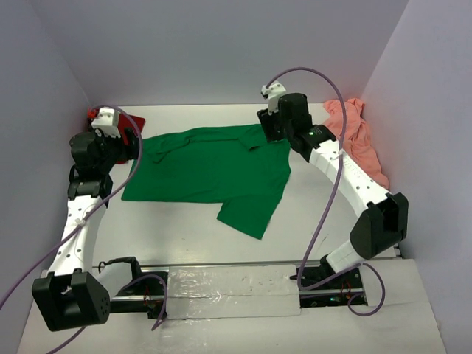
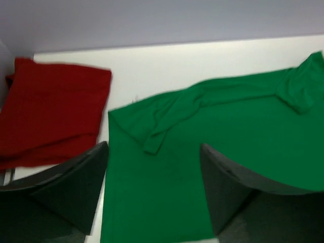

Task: Fold and stack the t-shirts
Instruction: Flatten out the tshirt

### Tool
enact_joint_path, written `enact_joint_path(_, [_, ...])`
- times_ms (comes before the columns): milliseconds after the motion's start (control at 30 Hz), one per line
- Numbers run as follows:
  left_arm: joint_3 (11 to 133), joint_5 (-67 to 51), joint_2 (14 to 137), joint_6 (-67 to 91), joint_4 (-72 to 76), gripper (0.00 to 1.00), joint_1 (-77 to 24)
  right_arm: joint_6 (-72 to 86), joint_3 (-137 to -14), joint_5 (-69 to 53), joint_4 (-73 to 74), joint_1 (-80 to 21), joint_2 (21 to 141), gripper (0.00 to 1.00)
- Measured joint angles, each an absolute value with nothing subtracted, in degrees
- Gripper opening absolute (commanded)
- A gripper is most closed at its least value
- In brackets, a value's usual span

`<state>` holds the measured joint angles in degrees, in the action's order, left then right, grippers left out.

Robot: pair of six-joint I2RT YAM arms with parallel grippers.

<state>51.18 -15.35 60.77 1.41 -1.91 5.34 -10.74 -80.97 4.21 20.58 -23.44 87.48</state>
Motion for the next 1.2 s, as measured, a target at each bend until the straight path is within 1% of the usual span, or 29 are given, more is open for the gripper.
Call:
enact_joint_path(33, [50.4, -14.7, 60.3, 0.7, -2.9, 0.66, 5.3, -10.7, -80.9, 3.4, 21.9, -23.9, 87.1, 0.27])
enact_joint_path(67, [49.6, -14.0, 60.0, 0.3, -3.9, 0.55, 5.3, -10.6, -80.4, 2.3, 23.0, -24.5, 86.8, 0.01])
enact_joint_path(100, [48.8, -13.4, 59.9, -0.4, -4.9, 0.28, 5.3, -10.1, -79.8, 1.5, 24.0, -24.8, 86.7, 0.0])
enact_joint_path(133, [47.8, -12.8, 60.1, -0.7, -6.1, 0.15, 5.4, -9.7, -79.3, 0.9, 24.7, -25.0, 86.7, 0.0])
enact_joint_path(167, [47.0, -12.2, 60.3, -1.5, -6.9, 0.06, 5.4, -9.5, -78.6, 0.5, 25.8, -25.0, 86.8, 0.0])
enact_joint_path(200, [46.3, -11.7, 60.8, -2.0, -8.1, 0.0, 5.5, -9.4, -78.0, 0.3, 27.3, -25.0, 86.9, 0.0])
enact_joint_path(600, [46.6, -8.8, 77.1, -4.3, -12.8, 0.0, 9.7, -8.7, -77.4, -4.4, 35.5, -25.0, 90.4, 0.0])
enact_joint_path(967, [61.0, -11.7, 98.8, -7.6, -21.8, 0.0, 10.2, -8.6, -83.5, -10.8, 46.8, -25.5, 106.9, 0.0])
enact_joint_path(1200, [65.4, -14.2, 105.2, -9.5, -26.0, 0.0, 10.2, -8.6, -88.9, -15.3, 49.5, -25.7, 111.0, 0.0])
